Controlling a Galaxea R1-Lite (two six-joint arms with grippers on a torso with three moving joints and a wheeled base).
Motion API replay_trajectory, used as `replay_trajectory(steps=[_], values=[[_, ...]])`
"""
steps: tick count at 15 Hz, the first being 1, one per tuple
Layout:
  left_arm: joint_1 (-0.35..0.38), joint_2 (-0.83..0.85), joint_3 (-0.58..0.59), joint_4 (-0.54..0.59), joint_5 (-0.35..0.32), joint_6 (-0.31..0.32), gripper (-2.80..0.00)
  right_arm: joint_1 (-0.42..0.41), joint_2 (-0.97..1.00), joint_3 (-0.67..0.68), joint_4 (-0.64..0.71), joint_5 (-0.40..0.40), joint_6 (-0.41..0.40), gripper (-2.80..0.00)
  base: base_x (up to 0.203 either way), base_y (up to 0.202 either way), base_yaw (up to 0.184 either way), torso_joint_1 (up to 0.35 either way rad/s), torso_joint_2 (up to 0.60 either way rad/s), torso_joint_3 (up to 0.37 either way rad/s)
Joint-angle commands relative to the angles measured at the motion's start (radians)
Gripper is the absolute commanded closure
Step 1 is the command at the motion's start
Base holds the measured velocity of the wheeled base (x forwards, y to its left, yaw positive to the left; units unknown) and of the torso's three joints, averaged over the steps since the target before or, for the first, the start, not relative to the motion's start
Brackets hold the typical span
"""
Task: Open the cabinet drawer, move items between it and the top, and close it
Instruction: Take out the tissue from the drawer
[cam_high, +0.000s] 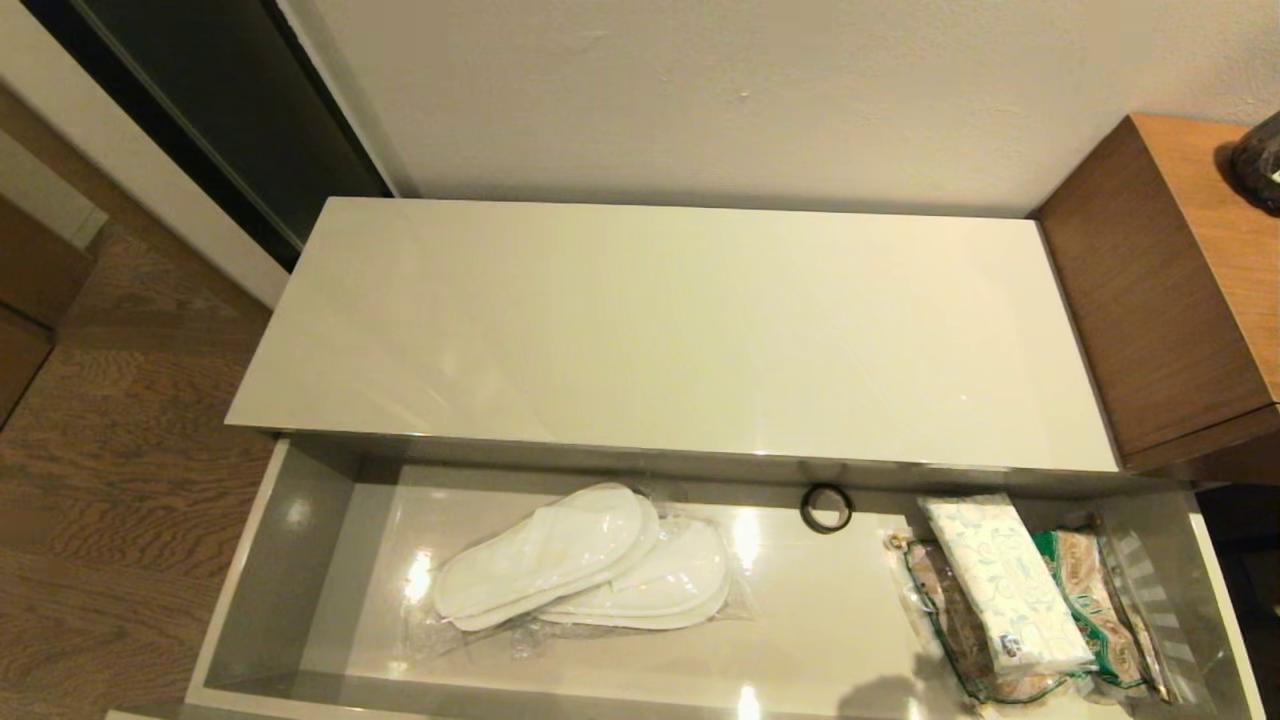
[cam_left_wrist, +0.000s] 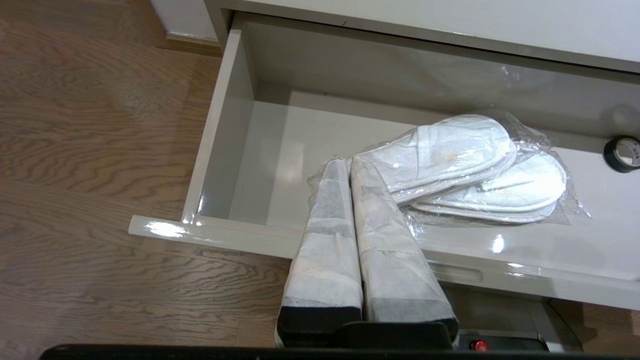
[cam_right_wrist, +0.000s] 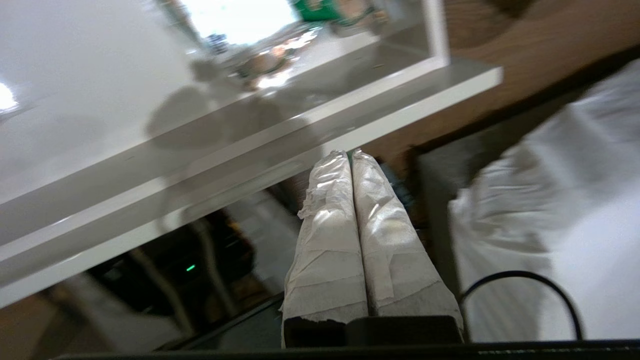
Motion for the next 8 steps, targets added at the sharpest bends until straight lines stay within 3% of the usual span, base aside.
replay_trajectory(steps=[1,8], values=[[0.0,0.001,0.0,-0.001,0.0,0.0,0.0,0.002,-0.025,-0.005,0.008,0.049,0.002,0.0,0.0,0.0,0.0,0.0,0.0,0.0],[0.0,0.001,0.0,-0.001,0.0,0.0,0.0,0.002,-0.011,-0.028,0.009,0.158,-0.001,0.0,0.0,0.0,0.0,0.0,0.0,0.0]])
